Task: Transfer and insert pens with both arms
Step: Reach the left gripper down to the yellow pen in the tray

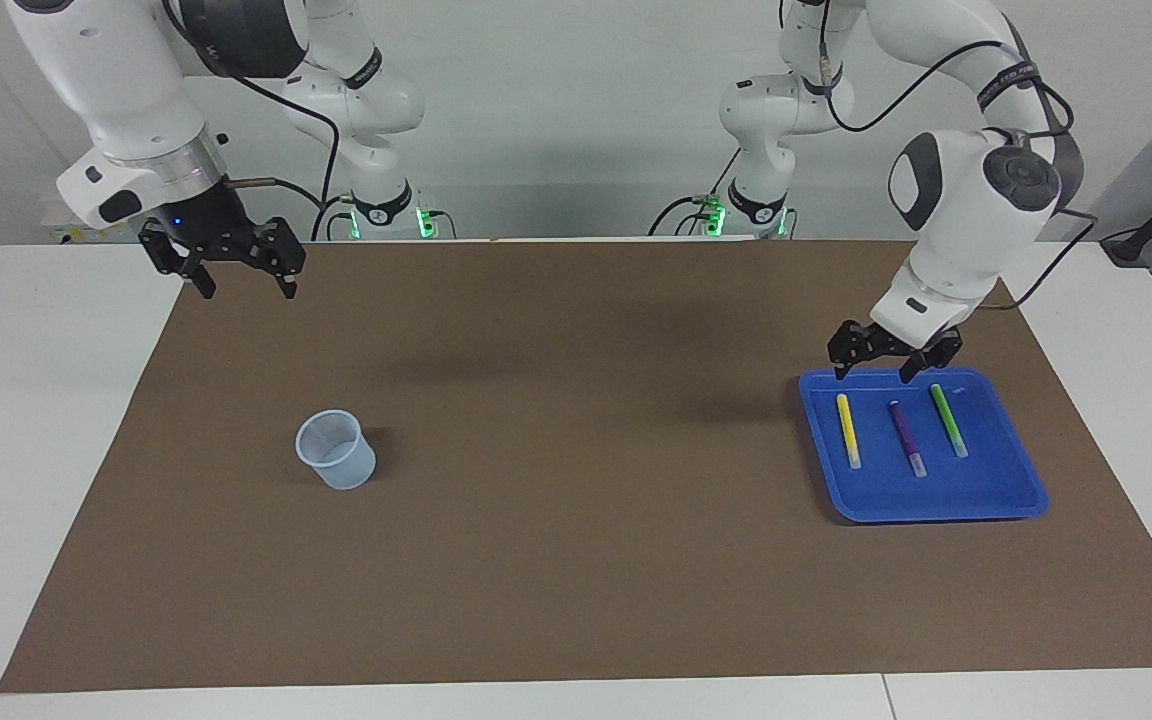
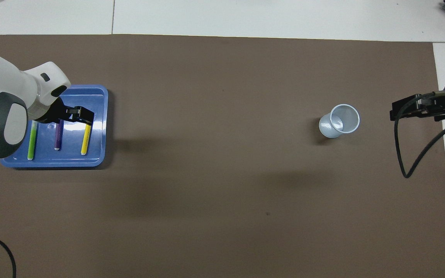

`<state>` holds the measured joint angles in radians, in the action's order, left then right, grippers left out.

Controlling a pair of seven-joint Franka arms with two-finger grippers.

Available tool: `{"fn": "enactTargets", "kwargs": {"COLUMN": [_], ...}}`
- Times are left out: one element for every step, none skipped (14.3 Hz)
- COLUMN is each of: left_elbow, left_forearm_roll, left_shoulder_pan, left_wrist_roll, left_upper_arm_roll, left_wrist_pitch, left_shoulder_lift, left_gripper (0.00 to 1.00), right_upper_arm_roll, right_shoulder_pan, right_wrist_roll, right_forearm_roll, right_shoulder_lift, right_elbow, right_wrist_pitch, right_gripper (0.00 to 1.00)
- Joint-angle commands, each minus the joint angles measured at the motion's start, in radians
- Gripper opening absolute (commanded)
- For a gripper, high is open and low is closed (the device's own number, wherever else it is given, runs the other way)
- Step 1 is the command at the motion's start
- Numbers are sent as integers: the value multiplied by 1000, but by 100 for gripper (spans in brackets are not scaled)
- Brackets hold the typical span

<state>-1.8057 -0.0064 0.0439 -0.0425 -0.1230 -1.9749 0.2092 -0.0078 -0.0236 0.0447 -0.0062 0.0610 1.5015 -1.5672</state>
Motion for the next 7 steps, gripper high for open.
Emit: {"fn": "enactTargets", "kwargs": {"left_elbow": [107,124,124,112,92,77,56], "left_forearm_roll": [-15,-15,-17,-23,-27,-27,-27], "left_shoulder_pan": [53,54,48,45,45,45,47], "left_wrist_roll": [-45,-71,-74,-71,-70,-66,-66], "left_upper_arm_roll": [-3,-3,-1,-3,-1,-1,-1], "left_wrist_pitch": [-18,-27,-45,-64,-73,-74,-81], "left_shoulder_lift": [146,176,182,184,184,185,185], "left_gripper": [97,97,97,96,94,89,83], "right_upper_arm_roll": [3,3,3,3,3,3,3], "right_shoulder_pan": [10,10,10,10,10,10,10], "right_wrist_roll": [-14,-13,-13,-14,-13,-14,-13], "right_forearm_roll": [26,26,26,26,26,26,26], "right_shoulder_lift": [-26,-26,-26,-26,-26,-26,-26], "right_elbow": [28,26,28,28,26,28,26], "right_wrist_pitch": [7,7,7,7,7,7,7], "right_gripper": [100,100,100,100,100,100,100]}}
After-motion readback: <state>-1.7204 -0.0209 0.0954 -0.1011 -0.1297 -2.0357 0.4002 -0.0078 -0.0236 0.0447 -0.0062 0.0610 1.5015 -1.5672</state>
